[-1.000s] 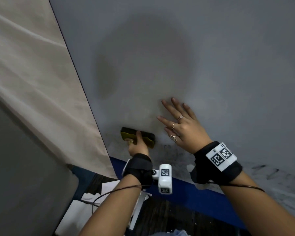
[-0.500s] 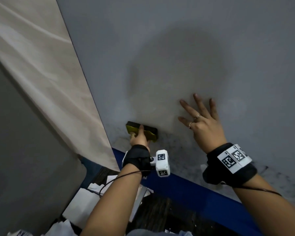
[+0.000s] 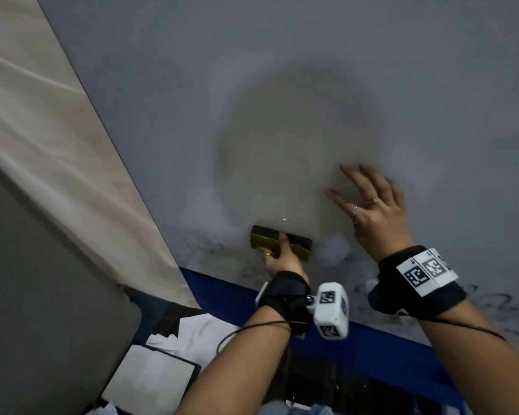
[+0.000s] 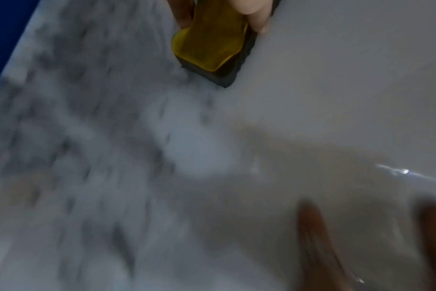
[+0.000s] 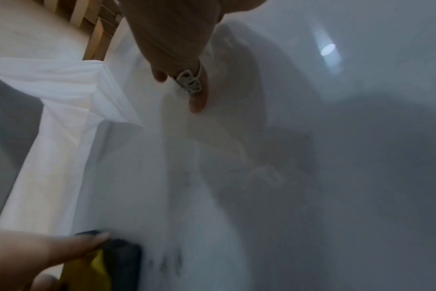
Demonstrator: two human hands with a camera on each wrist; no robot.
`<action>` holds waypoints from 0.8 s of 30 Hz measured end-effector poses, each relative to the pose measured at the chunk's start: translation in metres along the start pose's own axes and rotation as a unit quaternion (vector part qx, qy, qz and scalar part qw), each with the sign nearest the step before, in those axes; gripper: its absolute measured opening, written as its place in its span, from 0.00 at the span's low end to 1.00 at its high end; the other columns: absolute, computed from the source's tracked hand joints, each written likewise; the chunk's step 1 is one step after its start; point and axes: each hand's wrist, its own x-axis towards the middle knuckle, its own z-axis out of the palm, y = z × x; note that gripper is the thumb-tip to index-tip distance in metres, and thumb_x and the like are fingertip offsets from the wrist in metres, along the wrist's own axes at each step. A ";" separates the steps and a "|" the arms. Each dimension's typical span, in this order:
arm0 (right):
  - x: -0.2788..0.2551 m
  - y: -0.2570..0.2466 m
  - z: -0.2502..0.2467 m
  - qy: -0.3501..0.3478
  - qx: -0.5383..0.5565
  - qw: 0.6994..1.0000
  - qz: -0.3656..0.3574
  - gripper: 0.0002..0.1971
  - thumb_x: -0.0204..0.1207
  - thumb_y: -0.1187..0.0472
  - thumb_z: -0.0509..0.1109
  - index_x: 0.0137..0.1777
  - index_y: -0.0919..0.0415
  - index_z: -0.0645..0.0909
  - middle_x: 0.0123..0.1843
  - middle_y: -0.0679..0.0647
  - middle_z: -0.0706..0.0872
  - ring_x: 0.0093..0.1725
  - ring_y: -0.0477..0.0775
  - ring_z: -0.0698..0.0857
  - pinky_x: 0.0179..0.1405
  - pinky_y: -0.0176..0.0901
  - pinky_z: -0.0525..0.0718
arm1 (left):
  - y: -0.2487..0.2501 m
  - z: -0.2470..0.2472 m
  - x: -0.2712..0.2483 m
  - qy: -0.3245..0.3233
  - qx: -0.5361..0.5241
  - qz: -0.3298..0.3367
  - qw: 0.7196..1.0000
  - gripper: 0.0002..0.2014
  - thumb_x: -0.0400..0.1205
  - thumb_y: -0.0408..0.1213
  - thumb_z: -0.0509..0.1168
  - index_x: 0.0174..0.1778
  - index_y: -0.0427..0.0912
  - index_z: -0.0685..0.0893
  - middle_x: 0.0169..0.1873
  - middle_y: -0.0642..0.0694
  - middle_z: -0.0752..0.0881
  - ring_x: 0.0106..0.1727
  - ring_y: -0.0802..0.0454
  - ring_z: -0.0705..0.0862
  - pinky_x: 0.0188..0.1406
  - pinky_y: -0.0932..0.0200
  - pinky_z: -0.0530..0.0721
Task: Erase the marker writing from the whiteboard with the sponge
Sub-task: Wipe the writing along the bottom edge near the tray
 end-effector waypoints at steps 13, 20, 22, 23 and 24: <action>-0.012 0.011 -0.006 -0.054 -0.110 0.986 0.111 0.48 0.67 0.45 0.76 0.82 0.42 0.50 0.84 0.50 0.34 0.83 0.55 0.37 0.80 0.54 0.45 | -0.009 0.013 -0.008 0.018 0.019 -0.008 1.000 0.34 0.83 0.51 0.63 0.83 0.48 0.59 0.72 0.40 0.76 0.68 0.41 0.78 0.64 0.56 0.72; -0.042 0.047 -0.040 -0.053 -0.105 0.985 0.129 0.42 0.71 0.55 0.72 0.82 0.45 0.53 0.85 0.52 0.40 0.83 0.54 0.37 0.78 0.57 0.45 | -0.045 0.040 -0.041 0.031 0.015 -0.011 0.999 0.34 0.83 0.53 0.61 0.83 0.49 0.58 0.72 0.41 0.76 0.69 0.40 0.77 0.67 0.54 0.71; -0.059 0.064 -0.054 -0.050 -0.105 0.983 0.139 0.36 0.72 0.56 0.71 0.79 0.48 0.60 0.82 0.58 0.51 0.83 0.53 0.36 0.78 0.55 0.44 | -0.054 0.046 -0.045 0.046 -0.005 0.001 0.999 0.34 0.82 0.52 0.63 0.83 0.49 0.59 0.71 0.41 0.77 0.68 0.41 0.78 0.68 0.53 0.72; -0.067 0.073 -0.062 -0.050 -0.103 0.984 0.139 0.34 0.73 0.56 0.70 0.78 0.49 0.63 0.80 0.59 0.54 0.83 0.53 0.37 0.79 0.54 0.43 | -0.060 0.049 -0.049 0.049 -0.010 0.007 0.999 0.34 0.82 0.52 0.63 0.83 0.49 0.59 0.71 0.42 0.77 0.68 0.41 0.78 0.68 0.54 0.73; -0.076 0.083 -0.069 -0.050 -0.103 0.984 0.140 0.32 0.74 0.56 0.70 0.78 0.50 0.64 0.80 0.59 0.56 0.83 0.54 0.38 0.79 0.53 0.42 | -0.067 0.052 -0.056 0.047 -0.006 0.012 0.999 0.34 0.82 0.52 0.64 0.83 0.48 0.59 0.70 0.42 0.78 0.68 0.42 0.78 0.68 0.54 0.72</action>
